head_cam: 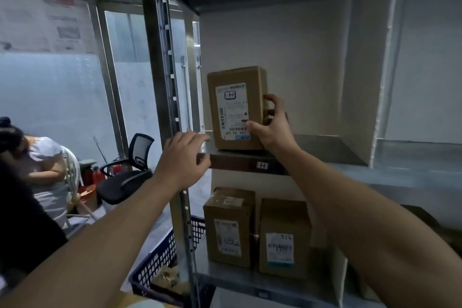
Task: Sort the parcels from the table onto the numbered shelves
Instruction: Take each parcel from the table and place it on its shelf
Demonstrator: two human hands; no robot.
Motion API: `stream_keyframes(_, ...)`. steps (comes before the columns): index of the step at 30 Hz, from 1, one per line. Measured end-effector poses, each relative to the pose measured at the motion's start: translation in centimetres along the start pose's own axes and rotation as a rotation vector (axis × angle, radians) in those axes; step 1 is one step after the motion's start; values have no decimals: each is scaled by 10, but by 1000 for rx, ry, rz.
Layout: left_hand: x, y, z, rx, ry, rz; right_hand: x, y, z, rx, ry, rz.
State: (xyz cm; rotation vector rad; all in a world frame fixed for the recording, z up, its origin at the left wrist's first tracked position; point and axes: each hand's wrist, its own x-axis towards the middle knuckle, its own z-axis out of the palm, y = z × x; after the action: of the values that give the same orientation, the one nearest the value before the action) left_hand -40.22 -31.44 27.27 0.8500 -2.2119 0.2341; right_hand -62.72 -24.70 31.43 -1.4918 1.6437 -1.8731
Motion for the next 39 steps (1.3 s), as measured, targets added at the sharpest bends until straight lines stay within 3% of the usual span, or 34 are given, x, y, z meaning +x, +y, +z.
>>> stream_keyframes(13, 9, -23, 22, -85, 83, 186, 19, 13, 20, -214, 57, 127)
stream_keyframes(32, -1, -30, 20, -128, 93, 165, -1, 1, 28, -367, 183, 97)
stream_keyframes(39, -21, -23, 27, -114, 127, 72, -43, 9, 24, -570, 172, -142)
